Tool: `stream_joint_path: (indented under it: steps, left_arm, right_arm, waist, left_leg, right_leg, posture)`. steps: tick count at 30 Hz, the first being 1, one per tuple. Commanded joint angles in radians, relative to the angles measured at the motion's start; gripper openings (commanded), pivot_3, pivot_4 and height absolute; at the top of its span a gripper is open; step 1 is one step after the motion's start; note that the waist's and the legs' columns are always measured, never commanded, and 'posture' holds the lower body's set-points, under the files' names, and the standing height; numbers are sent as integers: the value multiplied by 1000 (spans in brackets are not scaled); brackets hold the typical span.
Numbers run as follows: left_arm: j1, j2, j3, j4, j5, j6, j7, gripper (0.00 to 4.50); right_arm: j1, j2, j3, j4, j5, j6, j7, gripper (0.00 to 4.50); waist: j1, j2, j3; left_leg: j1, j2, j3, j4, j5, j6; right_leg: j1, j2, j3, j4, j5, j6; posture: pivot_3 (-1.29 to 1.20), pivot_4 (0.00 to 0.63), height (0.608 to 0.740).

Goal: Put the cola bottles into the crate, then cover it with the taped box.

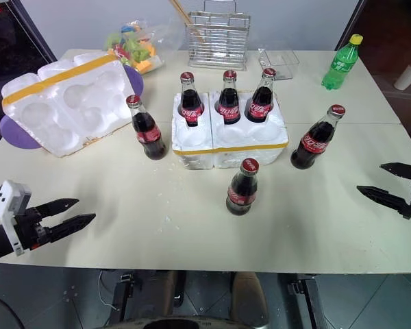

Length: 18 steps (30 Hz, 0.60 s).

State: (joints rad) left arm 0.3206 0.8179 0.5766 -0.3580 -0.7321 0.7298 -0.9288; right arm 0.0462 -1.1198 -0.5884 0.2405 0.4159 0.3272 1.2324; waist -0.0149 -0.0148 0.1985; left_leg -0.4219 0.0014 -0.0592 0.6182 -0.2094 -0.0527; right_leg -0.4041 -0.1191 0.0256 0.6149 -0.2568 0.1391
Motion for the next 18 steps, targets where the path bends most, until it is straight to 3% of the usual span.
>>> stream_joint_path:
  steps: [1, 11, 18]
  left_arm:
    - [-7, -4, 3, -25, -3, -14, 9, 4437]
    - [-82, -1, -2, 36, 14, -22, 51, 4437]
    - [-260, 17, -35, 119, 1, -45, 37, 4437]
  right_arm:
    - [-1, 1, -31, -1, 4, -19, -6, 4500]
    - [-29, 10, -35, 17, 13, -18, -39, 4500]
    - [-71, -28, -72, -40, 94, 90, 3, 4500]
  waist:
    - [0, 0, 0]
    - [0, 0, 0]
    - [3, 0, 0]
  left_leg:
    - [0, 0, 0, 0, 0, 0]
    - [0, 0, 0, 3, 0, 0]
    - [0, 0, 0, 5, 0, 0]
  right_leg:
    - [0, 0, 0, 0, 0, 0]
    - [1, 0, 0, 3, 0, 0]
    - [2, 0, 0, 4, 0, 0]
  posture:
    - [0, 150, 739]
    - [0, 150, 739]
    - [0, 150, 739]
